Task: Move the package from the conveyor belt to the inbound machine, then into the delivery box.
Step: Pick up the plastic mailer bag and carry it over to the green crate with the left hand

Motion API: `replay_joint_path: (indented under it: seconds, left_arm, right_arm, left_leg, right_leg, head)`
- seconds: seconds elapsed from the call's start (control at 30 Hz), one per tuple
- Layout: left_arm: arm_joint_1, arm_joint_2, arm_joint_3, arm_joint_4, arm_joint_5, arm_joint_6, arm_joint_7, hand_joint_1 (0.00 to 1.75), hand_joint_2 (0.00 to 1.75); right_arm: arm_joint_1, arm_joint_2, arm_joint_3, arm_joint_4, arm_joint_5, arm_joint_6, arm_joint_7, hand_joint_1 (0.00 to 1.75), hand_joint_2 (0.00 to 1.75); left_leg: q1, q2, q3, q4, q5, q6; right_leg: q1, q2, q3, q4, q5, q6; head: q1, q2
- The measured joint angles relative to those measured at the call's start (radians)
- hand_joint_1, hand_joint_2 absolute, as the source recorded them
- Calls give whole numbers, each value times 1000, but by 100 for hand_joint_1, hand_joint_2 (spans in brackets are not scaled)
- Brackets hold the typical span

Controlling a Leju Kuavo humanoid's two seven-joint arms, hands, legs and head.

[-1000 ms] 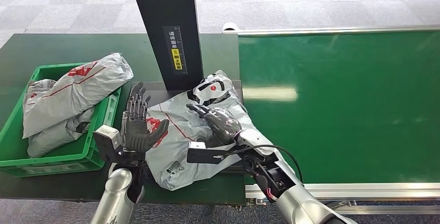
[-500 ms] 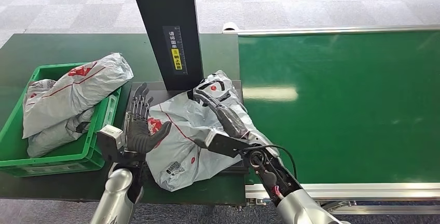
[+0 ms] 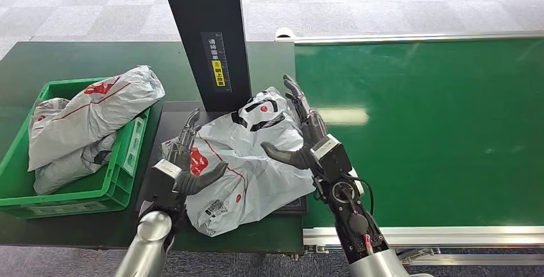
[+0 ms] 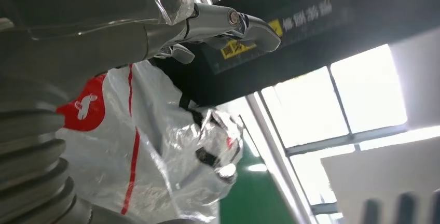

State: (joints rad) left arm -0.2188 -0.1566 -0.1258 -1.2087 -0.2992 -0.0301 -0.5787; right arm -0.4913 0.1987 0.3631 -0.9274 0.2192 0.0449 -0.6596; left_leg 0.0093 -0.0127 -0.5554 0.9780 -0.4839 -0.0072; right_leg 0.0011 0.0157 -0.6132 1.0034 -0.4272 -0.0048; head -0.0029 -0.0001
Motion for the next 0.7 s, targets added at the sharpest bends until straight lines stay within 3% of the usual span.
replay_joint_path:
  seconds: [0.2,0.33,0.7]
  left_arm:
    - [-14,22,-90,15,-348,124,184,0,175]
    - [-17,35,-145,22,-537,144,318,0,175]
    - [-6,45,-180,25,-596,136,366,0,175]
  right_arm:
    - [83,-5,-40,-173,-103,-44,46,0,175]
    - [132,-10,-50,-227,71,-223,152,0,175]
    - [190,-14,-76,-254,121,-279,236,0,175]
  left_leg:
    - [0,0,0,0,0,0]
    - [0,1,0,0,-1,0]
    - [0,1,0,0,-1,0]
  right_leg:
    - [0,0,0,0,0,0]
    - [0,1,0,0,0,0]
    - [0,1,0,0,0,0]
  head:
    - [0,0]
    - [0,0]
    - [0,0]
